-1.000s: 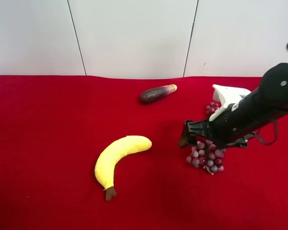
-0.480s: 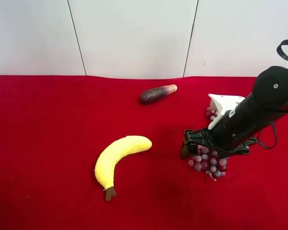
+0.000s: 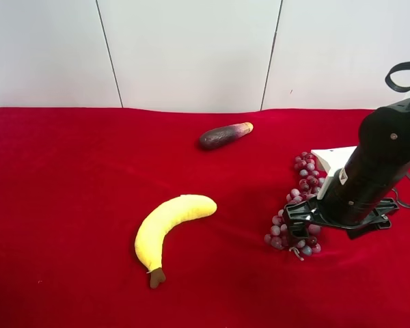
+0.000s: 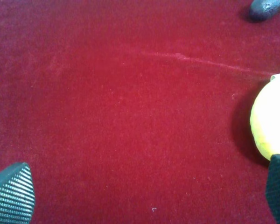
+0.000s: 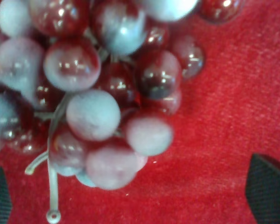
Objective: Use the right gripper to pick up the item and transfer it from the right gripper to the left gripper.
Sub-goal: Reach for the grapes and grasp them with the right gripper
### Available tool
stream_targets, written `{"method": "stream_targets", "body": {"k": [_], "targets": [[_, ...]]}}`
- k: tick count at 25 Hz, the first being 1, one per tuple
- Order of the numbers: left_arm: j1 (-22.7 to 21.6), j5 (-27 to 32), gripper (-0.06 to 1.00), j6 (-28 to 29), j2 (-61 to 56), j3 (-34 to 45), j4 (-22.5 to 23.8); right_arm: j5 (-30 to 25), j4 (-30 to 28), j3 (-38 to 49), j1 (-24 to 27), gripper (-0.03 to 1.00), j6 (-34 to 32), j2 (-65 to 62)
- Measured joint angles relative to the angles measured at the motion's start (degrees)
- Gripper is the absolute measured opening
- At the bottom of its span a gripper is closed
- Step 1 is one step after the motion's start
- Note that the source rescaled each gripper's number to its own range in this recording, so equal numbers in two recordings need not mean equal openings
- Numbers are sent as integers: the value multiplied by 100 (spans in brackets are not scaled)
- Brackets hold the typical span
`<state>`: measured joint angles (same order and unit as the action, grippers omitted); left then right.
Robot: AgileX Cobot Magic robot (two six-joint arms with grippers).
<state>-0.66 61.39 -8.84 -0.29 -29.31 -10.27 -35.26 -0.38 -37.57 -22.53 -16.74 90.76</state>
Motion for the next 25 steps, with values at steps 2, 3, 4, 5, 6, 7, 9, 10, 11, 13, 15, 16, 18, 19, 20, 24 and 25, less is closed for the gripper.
{"method": "stream_targets", "body": {"k": [2,3,4,5,6,7,9,10,11,13,15,16,18,19,20,24,25], "targets": [[0,0,100,0,0,0,0,38,-53,0,0,100,-36,0],[0,0,100,0,0,0,0,67,-69,0,0,100,-42,0],[0,0,100,0,0,0,0,119,-73,0,0,100,-43,0],[0,0,100,0,0,0,0,173,-80,0,0,100,-43,0],[0,0,100,0,0,0,0,224,-87,0,0,100,-43,0],[0,0,100,0,0,0,0,275,-87,0,0,100,-43,0],[0,0,100,0,0,0,0,399,-87,0,0,100,-43,0],[0,0,100,0,0,0,0,458,-87,0,0,100,-43,0],[0,0,100,0,0,0,0,512,-87,0,0,100,-43,0],[0,0,100,0,0,0,0,602,-87,0,0,100,-48,0],[0,0,100,0,0,0,0,628,-87,0,-1,100,-48,0],[0,0,100,0,0,0,0,652,-87,0,-1,100,-48,0],[0,0,100,0,0,0,0,734,-87,0,-1,100,-48,0],[0,0,100,0,0,0,0,754,-87,0,-1,100,-48,0],[0,0,100,0,0,0,0,755,-87,0,-1,100,-48,6],[0,0,100,0,0,0,0,781,-63,0,-1,100,-43,155],[0,0,100,0,0,0,0,793,-57,0,-1,100,-30,257]]}}
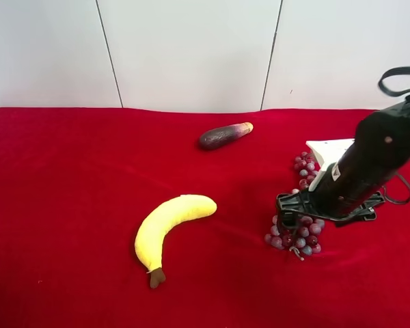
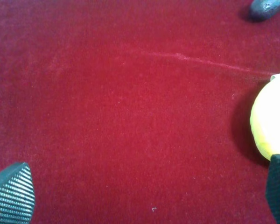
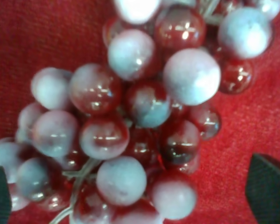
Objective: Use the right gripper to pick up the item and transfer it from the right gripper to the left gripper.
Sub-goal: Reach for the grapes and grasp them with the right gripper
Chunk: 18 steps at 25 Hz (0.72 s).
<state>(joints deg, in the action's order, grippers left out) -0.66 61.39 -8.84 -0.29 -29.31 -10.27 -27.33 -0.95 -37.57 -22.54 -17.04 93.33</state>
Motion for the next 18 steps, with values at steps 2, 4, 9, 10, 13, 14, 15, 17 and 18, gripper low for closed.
{"method": "stream_targets", "body": {"k": [2,4,9,10,13,14,15,17,18], "targets": [[0,0,100,0,0,0,0,114,40,0,-5,100,8,219],[0,0,100,0,0,0,0,255,95,-5,-5,100,8,346],[0,0,100,0,0,0,0,396,140,-11,-19,100,8,412],[0,0,100,0,0,0,0,396,140,-11,-19,100,8,412],[0,0,100,0,0,0,0,396,154,-11,-19,93,8,412],[0,0,100,0,0,0,0,402,162,-11,-19,85,8,412],[0,0,100,0,0,0,0,407,175,-11,-19,74,8,412],[0,0,100,0,0,0,0,414,224,-11,-19,50,8,412],[0,0,100,0,0,0,0,414,220,-11,-19,37,8,412]]}}
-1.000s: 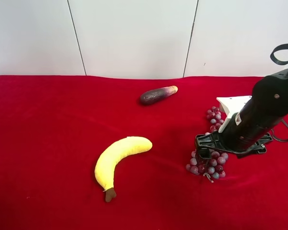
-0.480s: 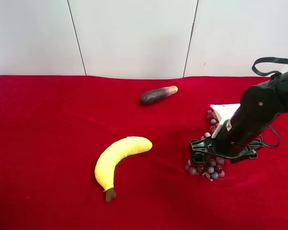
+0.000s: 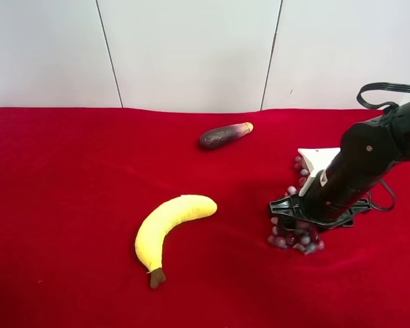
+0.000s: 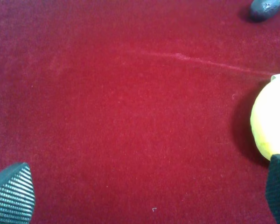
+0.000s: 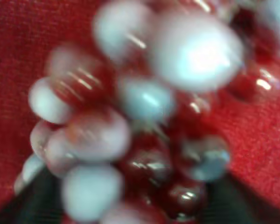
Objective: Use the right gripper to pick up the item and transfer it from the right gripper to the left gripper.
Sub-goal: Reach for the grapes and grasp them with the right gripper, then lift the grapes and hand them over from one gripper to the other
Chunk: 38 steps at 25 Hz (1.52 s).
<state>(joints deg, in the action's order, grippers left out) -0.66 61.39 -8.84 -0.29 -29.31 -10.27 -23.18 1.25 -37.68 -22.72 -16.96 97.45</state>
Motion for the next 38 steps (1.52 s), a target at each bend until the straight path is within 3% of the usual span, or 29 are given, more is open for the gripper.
{"method": "stream_targets", "body": {"k": [3,14,21,28,33,38], "targets": [[0,0,100,0,0,0,0,-21,5,0,0,7,6,0],[0,0,100,0,0,0,0,-50,-12,0,0,6,335,-114],[0,0,100,0,0,0,0,-218,212,21,0,5,744,-1018],[0,0,100,0,0,0,0,-722,1354,-99,0,4,1876,-2069],[0,0,100,0,0,0,0,-1576,2542,-812,0,4,3114,-2293],[0,0,100,0,0,0,0,-2079,3520,-1556,0,4,4078,-2293]]}}
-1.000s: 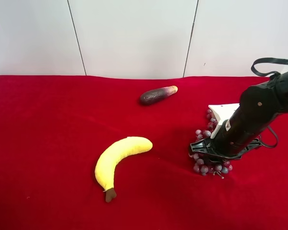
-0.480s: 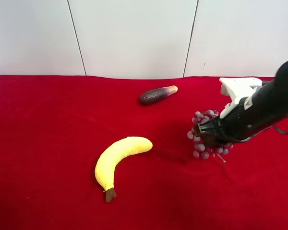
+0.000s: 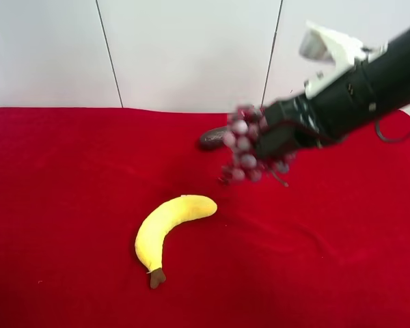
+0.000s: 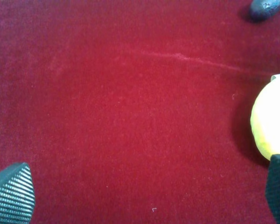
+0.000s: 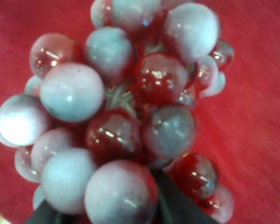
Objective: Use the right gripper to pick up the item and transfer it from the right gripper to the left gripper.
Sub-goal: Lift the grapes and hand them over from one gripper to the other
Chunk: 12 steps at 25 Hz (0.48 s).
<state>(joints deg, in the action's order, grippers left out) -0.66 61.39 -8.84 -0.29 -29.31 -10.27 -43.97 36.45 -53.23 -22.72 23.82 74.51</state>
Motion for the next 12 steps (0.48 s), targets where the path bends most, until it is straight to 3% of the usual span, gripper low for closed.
{"method": "stream_targets", "body": {"k": [7,12], "targets": [[0,0,100,0,0,0,0,-561,675,-831,0,3,642,0],[0,-5,100,-18,19,0,-101,-1039,1137,-949,0,3,1236,0]]}}
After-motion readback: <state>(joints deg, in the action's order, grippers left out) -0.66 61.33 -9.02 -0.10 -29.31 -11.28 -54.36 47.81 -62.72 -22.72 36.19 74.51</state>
